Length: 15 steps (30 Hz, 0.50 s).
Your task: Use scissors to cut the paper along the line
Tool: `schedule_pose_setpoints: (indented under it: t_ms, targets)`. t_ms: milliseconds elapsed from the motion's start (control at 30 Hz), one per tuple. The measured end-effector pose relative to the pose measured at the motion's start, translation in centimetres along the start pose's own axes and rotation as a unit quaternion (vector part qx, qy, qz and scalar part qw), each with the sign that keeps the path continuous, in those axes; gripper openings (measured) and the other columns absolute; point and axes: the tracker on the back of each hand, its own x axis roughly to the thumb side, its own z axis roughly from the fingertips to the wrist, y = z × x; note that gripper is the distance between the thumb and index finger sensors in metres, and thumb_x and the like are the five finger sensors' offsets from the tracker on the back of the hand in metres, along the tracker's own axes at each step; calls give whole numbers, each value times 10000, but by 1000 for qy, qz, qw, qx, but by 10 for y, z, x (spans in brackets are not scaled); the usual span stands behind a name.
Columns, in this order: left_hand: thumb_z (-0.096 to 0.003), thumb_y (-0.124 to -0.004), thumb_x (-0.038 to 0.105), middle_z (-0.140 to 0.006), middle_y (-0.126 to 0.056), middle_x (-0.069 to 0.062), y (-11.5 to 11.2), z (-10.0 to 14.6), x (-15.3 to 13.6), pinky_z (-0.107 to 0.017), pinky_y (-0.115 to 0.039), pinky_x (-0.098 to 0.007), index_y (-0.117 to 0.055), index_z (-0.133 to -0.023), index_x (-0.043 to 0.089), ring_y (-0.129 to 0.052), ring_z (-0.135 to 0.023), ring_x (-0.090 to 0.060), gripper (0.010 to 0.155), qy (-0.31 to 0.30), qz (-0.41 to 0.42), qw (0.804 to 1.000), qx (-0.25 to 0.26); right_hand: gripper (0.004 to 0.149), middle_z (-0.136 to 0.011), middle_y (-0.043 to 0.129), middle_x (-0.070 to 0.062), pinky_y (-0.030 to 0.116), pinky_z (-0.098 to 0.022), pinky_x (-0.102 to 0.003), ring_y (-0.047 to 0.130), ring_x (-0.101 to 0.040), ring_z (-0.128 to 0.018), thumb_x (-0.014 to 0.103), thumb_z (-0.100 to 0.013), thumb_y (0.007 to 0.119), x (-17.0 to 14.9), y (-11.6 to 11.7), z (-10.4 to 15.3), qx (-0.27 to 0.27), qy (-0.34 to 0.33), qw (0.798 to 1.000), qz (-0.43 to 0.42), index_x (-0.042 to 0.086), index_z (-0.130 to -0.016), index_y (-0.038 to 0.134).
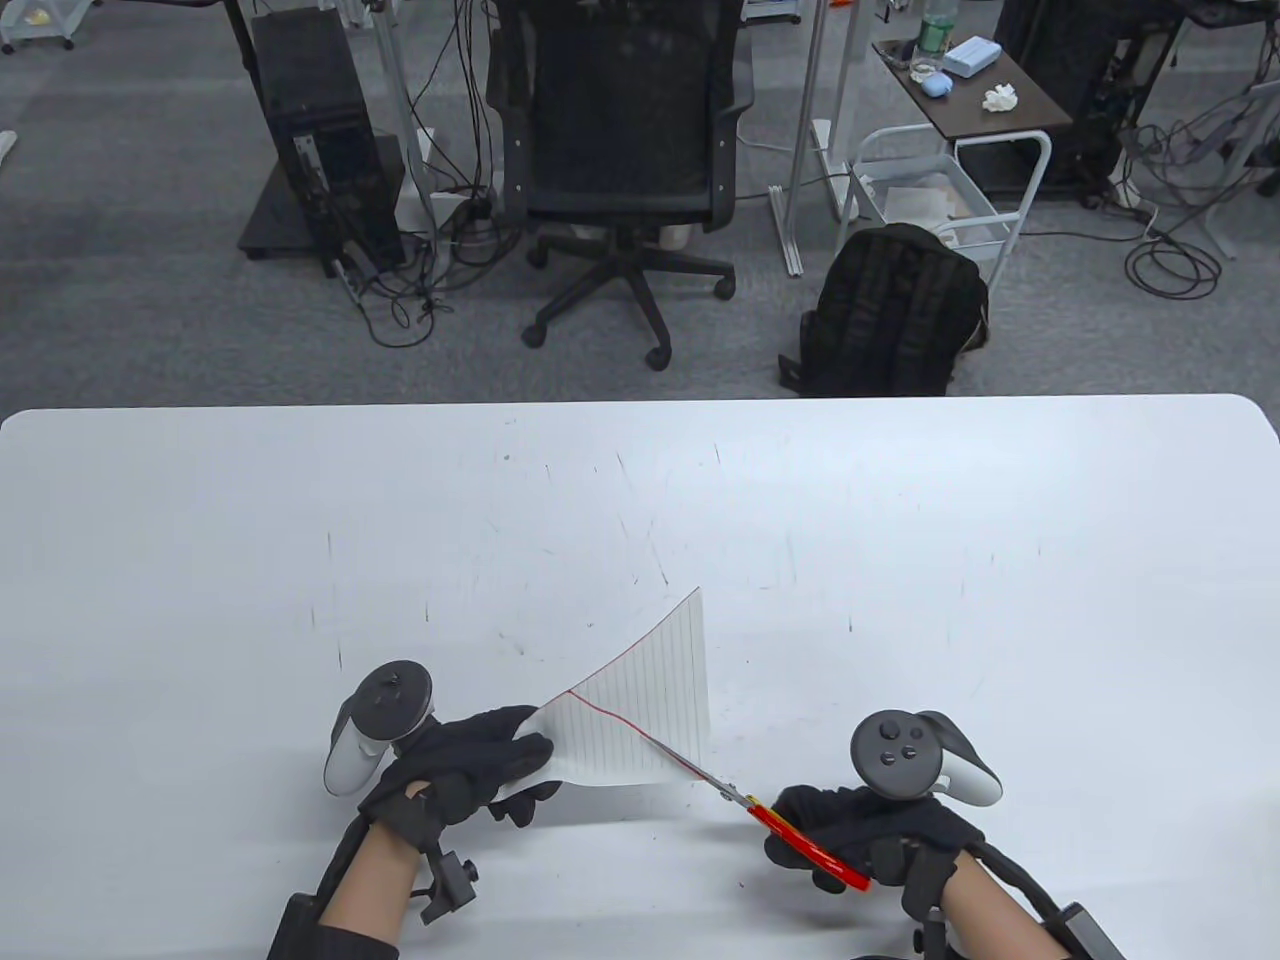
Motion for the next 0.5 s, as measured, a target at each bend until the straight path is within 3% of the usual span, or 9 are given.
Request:
schedule_pose_setpoints:
  t_ms: [500]
  targets:
    - [-628,-672,355,-635,-976,26,-2,-1,-1,-324,-845,-195,-708,-978,178,-1014,-420,-67,394,7,4,1000,-4,607,-729,804,-218,689,-385,-442,903,-169,-414,511,-606,604,1,-3,-1,-33,-1,999,21,2,-935,573]
